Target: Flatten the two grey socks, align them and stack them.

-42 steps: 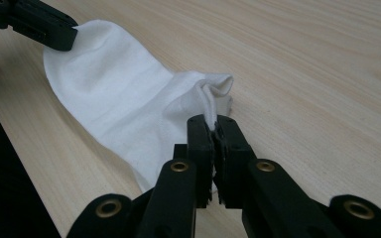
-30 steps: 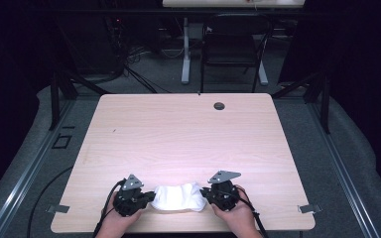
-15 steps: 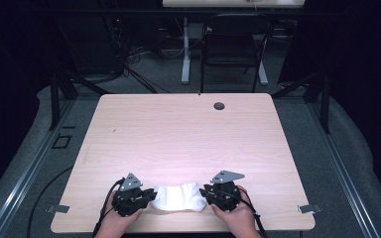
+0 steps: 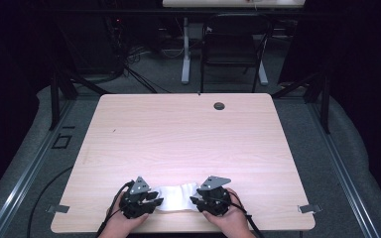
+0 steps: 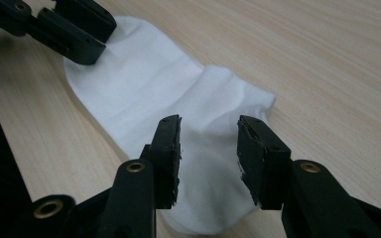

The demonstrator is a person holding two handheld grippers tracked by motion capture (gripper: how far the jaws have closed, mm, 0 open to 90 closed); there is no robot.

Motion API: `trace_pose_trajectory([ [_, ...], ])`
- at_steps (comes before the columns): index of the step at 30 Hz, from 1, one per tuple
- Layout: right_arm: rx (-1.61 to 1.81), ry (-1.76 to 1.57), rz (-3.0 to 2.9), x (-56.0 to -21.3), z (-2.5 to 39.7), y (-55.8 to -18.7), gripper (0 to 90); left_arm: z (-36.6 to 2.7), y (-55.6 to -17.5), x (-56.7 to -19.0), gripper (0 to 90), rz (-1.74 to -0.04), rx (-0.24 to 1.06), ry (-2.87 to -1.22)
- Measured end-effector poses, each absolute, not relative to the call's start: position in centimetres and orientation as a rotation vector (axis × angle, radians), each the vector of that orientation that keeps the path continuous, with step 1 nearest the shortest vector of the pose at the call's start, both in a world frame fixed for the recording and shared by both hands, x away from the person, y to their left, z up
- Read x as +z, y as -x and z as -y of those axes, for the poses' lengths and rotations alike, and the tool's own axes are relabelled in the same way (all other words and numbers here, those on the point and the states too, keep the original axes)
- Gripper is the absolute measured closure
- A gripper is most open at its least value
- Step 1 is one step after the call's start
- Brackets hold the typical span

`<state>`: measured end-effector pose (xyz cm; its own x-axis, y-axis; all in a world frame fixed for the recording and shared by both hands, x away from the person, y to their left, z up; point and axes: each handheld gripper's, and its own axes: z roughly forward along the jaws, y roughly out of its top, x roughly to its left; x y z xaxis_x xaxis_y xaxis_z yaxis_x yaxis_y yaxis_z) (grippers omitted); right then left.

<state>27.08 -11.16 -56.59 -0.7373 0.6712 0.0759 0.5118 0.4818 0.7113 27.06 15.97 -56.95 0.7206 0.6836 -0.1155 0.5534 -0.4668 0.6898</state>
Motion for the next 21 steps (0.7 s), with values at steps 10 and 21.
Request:
trace_pose_trajectory([
  [10,1.029,-1.060,-2.542,-57.18,11.19,-27.11,65.2,-16.13,-27.43,-57.40,66.9,-0.945,0.239,-2.183],
  [21,1.017,-1.101,-2.507,-57.27,11.09,-27.37,65.5,-16.13,-28.07,-57.49,67.5,-0.959,0.258,-2.172],
])
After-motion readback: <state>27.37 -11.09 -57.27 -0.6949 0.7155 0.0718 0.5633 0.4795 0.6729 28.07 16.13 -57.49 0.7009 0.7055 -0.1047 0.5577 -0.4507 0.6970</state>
